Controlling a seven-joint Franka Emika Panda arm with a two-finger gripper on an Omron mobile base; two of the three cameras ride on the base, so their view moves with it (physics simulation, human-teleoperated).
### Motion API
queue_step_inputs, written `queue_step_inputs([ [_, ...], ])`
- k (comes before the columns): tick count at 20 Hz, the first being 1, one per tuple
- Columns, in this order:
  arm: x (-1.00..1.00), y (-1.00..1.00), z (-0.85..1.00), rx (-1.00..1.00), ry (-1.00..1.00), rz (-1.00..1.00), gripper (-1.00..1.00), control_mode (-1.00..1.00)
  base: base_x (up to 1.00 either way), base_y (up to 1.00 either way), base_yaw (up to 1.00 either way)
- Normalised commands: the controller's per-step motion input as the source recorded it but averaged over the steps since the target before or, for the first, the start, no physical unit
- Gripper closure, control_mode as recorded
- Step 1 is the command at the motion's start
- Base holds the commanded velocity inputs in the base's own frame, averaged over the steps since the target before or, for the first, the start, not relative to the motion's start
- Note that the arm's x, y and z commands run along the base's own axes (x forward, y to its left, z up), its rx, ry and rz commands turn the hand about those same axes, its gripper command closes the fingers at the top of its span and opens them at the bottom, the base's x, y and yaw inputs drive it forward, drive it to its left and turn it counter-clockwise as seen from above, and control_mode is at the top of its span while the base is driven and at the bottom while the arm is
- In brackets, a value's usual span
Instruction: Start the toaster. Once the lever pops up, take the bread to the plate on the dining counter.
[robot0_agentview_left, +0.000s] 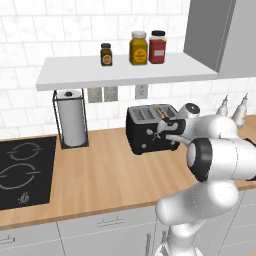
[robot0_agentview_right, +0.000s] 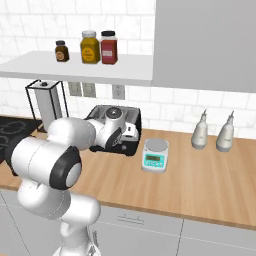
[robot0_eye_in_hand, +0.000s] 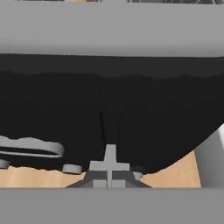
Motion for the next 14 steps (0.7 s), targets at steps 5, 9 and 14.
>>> queue_step_inputs([
  [5, -0.82, 0.0, 0.38, 0.0, -0.18, 0.0, 1.0, -1.0, 0.0, 0.0, 0.0],
  [9, -0.54, 0.0, 0.87, 0.0, -0.16, 0.0, 1.0, -1.0, 0.0, 0.0, 0.0],
  [14, 0.0, 0.04, 0.97, 0.04, -0.03, -0.03, 1.0, -1.0, 0.0, 0.0, 0.0],
])
